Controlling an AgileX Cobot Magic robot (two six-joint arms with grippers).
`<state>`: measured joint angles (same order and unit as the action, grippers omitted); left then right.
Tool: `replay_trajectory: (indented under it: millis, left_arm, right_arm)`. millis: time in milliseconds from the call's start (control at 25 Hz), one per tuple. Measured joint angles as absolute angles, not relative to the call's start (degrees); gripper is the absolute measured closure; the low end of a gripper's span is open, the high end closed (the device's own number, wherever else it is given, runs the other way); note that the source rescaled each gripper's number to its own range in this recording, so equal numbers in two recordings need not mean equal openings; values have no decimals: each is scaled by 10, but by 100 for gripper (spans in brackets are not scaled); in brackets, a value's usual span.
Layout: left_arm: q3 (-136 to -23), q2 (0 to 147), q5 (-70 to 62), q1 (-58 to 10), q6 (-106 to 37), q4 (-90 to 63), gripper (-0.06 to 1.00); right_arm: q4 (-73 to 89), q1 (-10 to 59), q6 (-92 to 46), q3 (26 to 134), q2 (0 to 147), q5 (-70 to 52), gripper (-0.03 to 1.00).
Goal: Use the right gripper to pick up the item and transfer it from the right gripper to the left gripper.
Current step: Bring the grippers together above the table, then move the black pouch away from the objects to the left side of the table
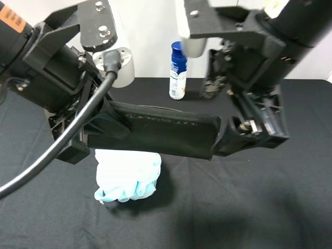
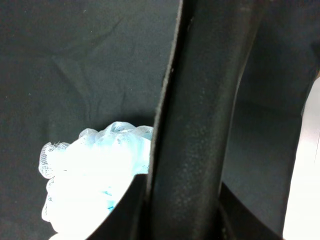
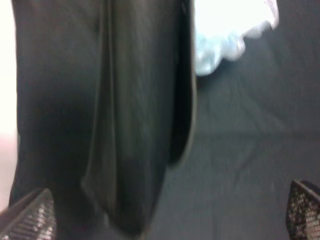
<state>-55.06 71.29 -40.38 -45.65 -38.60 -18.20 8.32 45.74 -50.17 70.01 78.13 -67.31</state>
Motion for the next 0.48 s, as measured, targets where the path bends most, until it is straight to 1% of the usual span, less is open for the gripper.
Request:
replay_trajectory:
  millis: [280, 480]
  left_arm:
    - [-551, 713, -404, -456, -386, -182, 93]
    - [-551, 713, -404, -456, -387, -182, 93]
  right_arm:
    - [0, 457, -401, 700, 735, -696, -3]
    - [-18, 448, -357, 700, 687, -697, -3]
